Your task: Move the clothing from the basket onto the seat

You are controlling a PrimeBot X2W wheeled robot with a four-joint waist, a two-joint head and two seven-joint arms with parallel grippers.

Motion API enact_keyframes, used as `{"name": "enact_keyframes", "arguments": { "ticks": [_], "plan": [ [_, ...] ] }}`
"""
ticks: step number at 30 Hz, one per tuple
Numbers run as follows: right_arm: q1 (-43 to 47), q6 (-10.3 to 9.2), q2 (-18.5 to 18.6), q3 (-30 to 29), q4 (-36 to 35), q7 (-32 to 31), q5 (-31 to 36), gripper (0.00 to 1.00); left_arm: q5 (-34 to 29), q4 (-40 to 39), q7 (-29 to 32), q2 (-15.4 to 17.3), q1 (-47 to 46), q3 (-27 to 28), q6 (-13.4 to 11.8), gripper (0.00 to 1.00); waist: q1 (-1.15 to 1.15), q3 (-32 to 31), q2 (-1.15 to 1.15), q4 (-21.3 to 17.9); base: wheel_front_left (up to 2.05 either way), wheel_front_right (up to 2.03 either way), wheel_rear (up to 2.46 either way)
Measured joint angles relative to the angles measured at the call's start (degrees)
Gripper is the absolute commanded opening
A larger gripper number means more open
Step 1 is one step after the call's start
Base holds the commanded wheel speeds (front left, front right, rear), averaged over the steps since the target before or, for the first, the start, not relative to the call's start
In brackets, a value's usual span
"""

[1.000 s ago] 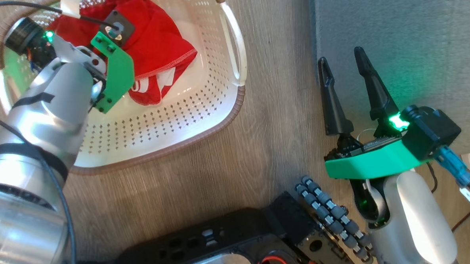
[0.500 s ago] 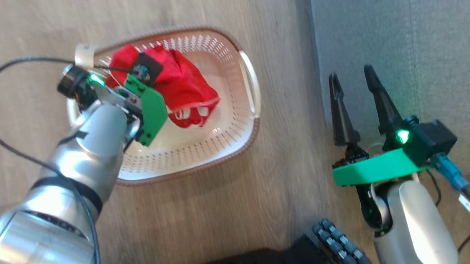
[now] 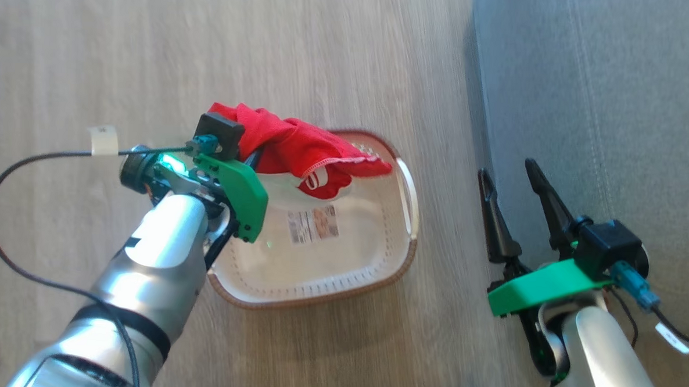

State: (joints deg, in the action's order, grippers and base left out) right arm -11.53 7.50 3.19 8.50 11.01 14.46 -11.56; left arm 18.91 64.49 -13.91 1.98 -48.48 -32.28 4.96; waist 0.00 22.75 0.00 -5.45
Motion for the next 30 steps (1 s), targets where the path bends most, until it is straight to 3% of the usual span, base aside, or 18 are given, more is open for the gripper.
{"name": "enact_keyframes", "arguments": {
  "ticks": [9, 22, 30],
  "plan": [
    [4.3, 0.00, 0.1, -0.2, 1.6, 0.0, -0.2, 1.00, 0.1, -18.6, -0.3, 0.0, 5.8, 4.5, -4.0, 0.00, 0.00, -9.5, 0.00, 3.0, 0.00, 0.00, 0.00],
    [8.6, 0.00, 0.9, -0.1, 2.4, 0.0, -1.6, 1.00, -5.6, -47.3, -0.4, 0.0, 17.3, 16.7, -3.2, 0.00, 0.00, -17.9, 0.00, 5.1, 0.00, 0.00, 0.00],
    [9.8, 0.00, 1.4, 0.6, 2.5, 0.0, -2.1, 1.00, -4.7, -62.1, -0.5, 0.1, 19.4, 19.4, -3.0, 0.00, 0.00, -19.8, 0.00, 5.4, 0.00, 0.00, 0.00]
  ]
}}
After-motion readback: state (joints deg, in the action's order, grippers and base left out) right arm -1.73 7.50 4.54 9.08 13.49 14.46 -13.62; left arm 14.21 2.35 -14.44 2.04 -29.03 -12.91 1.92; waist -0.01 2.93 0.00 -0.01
